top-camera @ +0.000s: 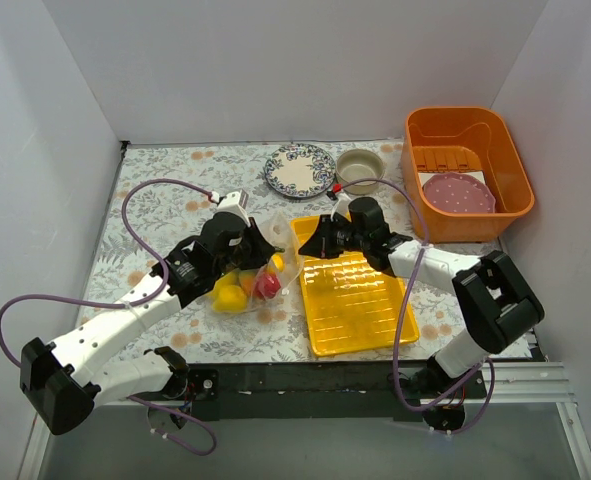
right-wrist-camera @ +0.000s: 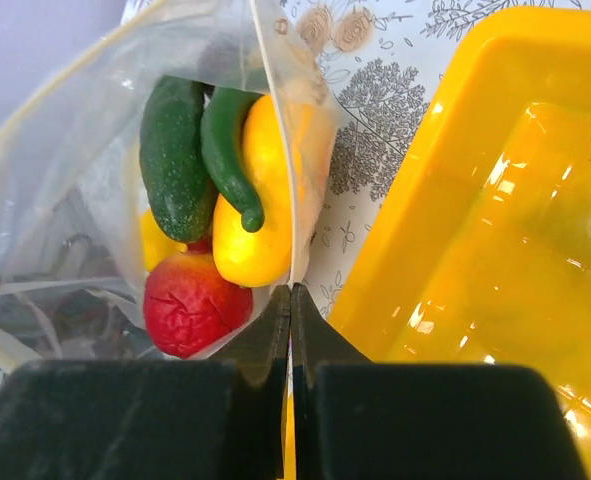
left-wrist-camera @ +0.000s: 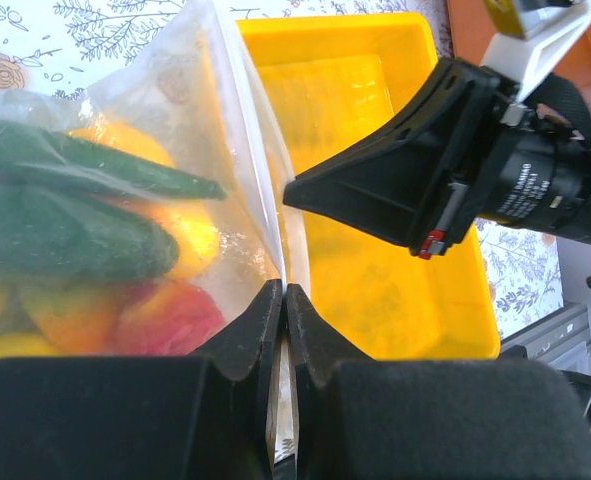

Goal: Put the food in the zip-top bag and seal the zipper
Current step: Adjust the zipper food storage bag at the center of the board.

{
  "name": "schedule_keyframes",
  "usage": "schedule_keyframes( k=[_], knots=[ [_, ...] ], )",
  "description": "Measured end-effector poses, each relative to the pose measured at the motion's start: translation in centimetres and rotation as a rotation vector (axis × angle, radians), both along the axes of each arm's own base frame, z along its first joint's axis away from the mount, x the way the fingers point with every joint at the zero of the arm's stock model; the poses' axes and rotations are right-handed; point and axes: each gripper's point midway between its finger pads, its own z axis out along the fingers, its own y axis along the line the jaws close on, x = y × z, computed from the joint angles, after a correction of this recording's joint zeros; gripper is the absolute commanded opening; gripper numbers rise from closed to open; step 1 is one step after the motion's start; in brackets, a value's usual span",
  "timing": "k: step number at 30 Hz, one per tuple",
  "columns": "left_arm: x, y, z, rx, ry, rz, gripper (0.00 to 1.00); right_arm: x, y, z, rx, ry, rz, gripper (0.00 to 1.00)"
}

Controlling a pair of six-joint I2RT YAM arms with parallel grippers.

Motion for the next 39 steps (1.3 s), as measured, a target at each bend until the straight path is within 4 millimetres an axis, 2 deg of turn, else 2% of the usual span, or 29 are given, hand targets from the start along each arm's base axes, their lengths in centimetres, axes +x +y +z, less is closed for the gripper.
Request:
schedule_keyframes(
  k=[6, 12, 18, 23, 25, 26, 27, 28, 29, 30, 33, 34, 36, 37, 39],
  knots=[
    [-0.3, -0.3, -0.9, -0.003, 0.015, -0.019, 0.07, -0.4, -0.5, 1.4, 0.053, -0.015, -0.050, 0.01],
    [-0.2, -1.6, -2.0, -0.013, 0.043, -0.065, 0.11, -1.1, -0.3, 0.8, 0.084, 0.017, -0.082, 0.01],
    [-0.2, -3.5, -4.1, -0.010, 0.102, -0.136, 0.12, -1.3, 0.2, 1.2, 0.102, 0.010, -0.095, 0.01],
    [-0.6, -4.5, -5.9, 0.000, 0.157, -0.185, 0.14, -1.3, -0.3, 1.5, 0.103, -0.001, -0.118, 0.01],
    [-0.8, -4.9, -6.7, 0.004, 0.185, -0.203, 0.18, -1.3, -0.4, 1.4, 0.100, -0.002, -0.125, 0.01],
    [-1.0, -5.0, -7.0, 0.005, 0.198, -0.213, 0.26, -1.3, -0.5, 1.2, 0.097, 0.000, -0.128, 0.01],
    [-1.1, -5.1, -7.3, 0.005, 0.210, -0.221, 0.30, -1.3, -0.6, 1.1, 0.094, 0.002, -0.132, 0.03],
    [-1.2, -5.2, -7.3, 0.004, 0.213, -0.228, 0.34, -1.3, -0.6, 1.0, 0.092, 0.004, -0.134, 0.10],
    [-1.3, -5.3, -7.3, 0.000, 0.216, -0.231, 0.48, -1.3, -0.7, 1.0, 0.091, 0.005, -0.136, 0.12],
    [-1.4, -5.3, -7.1, -0.005, 0.215, -0.233, 0.55, -1.3, -0.7, 1.0, 0.092, 0.006, -0.137, 0.15],
    [-1.4, -5.1, -5.9, -0.021, 0.185, -0.232, 0.61, -1.3, -0.8, 0.8, 0.083, 0.008, -0.145, 0.37],
    [-1.4, -5.0, -5.4, -0.030, 0.171, -0.227, 0.63, -1.2, -0.8, 0.7, 0.078, 0.008, -0.150, 0.49],
    [-1.4, -4.5, -3.9, -0.043, 0.133, -0.212, 0.69, -1.0, -1.1, 0.5, 0.066, 0.008, -0.161, 0.59],
    [-1.4, -4.1, -3.3, -0.047, 0.113, -0.199, 0.71, -0.9, -1.2, 0.3, 0.058, 0.009, -0.169, 0.67],
    [-1.3, -3.4, -1.9, -0.056, 0.072, -0.170, 0.73, -0.7, -1.7, 0.4, 0.050, 0.008, -0.186, 0.70]
  ],
)
